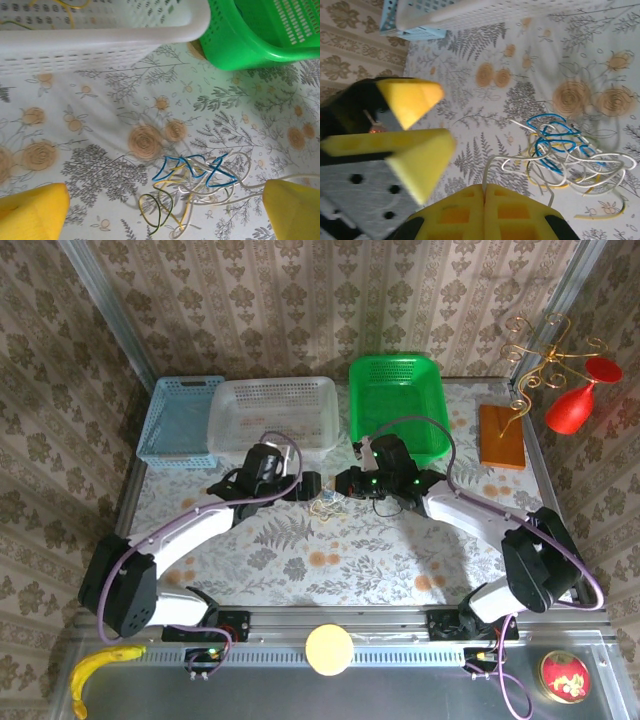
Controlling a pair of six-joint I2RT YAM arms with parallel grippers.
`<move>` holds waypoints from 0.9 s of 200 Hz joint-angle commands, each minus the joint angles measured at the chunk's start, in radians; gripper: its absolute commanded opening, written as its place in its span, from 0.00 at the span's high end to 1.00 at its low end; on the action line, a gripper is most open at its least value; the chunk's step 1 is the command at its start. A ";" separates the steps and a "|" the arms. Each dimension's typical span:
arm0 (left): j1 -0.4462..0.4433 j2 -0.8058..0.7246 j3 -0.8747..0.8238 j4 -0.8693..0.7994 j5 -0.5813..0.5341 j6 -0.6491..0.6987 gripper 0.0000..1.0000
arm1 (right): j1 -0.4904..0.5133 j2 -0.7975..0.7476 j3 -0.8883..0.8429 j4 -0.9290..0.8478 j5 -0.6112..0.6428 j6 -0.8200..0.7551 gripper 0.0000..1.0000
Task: Untangle the cables
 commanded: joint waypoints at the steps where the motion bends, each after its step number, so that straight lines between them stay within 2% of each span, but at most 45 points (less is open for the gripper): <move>1: -0.019 0.023 -0.005 0.071 0.021 0.015 0.00 | 0.010 -0.034 0.018 -0.040 -0.010 0.019 1.00; 48: -0.048 0.114 -0.027 0.141 0.013 -0.004 0.00 | 0.012 -0.077 0.019 -0.025 -0.029 0.054 1.00; 109: -0.071 0.246 -0.045 0.218 -0.022 -0.024 0.00 | 0.012 -0.213 0.079 -0.020 -0.091 0.114 1.00; 135: -0.075 0.227 -0.055 0.210 -0.028 -0.020 0.00 | 0.012 -0.238 0.098 -0.049 -0.072 0.098 1.00; 180: -0.068 0.101 -0.081 0.120 -0.076 0.010 0.00 | 0.011 -0.209 0.060 -0.047 -0.046 0.077 1.00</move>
